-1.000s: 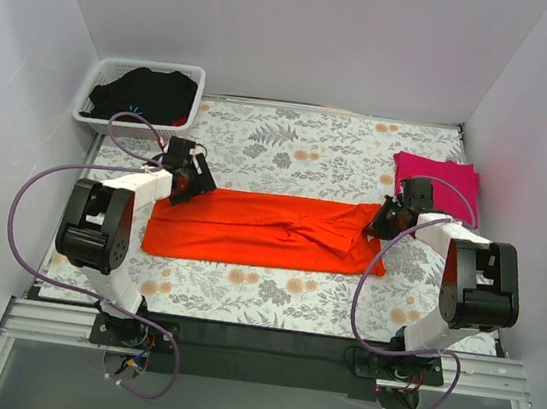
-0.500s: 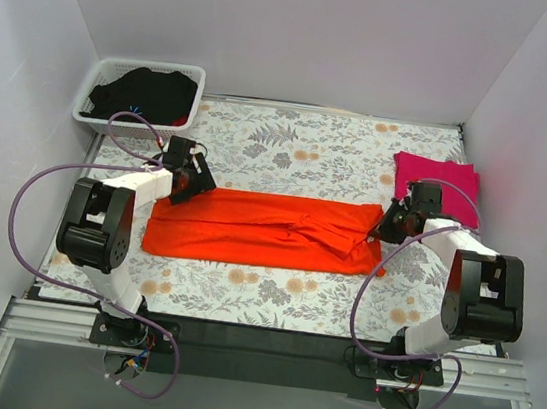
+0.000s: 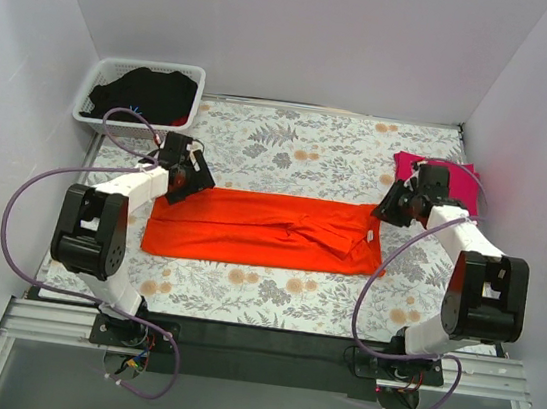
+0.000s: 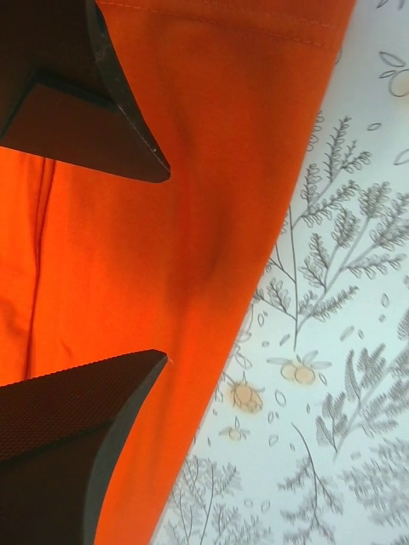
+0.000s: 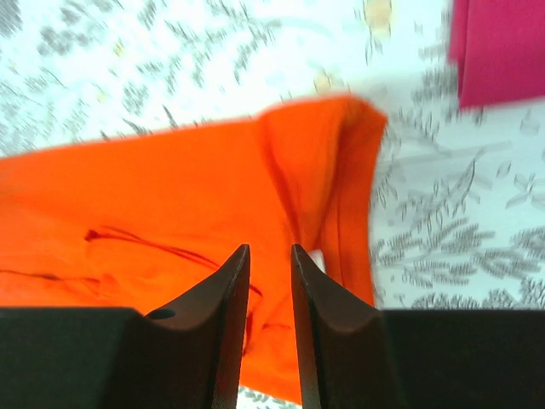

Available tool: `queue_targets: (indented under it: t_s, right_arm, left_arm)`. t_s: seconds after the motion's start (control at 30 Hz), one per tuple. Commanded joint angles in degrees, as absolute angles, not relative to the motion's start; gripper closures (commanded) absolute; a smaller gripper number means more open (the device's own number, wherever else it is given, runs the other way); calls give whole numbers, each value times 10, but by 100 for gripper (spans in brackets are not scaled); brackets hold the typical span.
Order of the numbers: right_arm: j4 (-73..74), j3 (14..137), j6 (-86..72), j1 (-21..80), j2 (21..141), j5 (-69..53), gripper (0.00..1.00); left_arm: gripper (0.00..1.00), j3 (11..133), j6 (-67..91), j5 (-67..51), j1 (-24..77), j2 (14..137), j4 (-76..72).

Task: Fold and stack the t-shirts
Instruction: Fold the tshirt

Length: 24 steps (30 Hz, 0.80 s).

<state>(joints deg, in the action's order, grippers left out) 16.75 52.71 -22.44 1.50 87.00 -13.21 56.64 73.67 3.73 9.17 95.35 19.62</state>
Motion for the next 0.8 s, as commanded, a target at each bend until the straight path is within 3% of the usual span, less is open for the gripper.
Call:
queue_targets:
  t_s: [0.0,0.53,0.77]
  right_arm:
    - [167,574,-215,11,893,-121,71]
    - [139,602,-217,11,985,-96,72]
    - [131,605,-210,11,998,-104,77]
  left_arm:
    - [26,600,729,39,89,910,212]
    - [25,563,730,70,89,960,197]
    - [25,551,736,67,89,974,192]
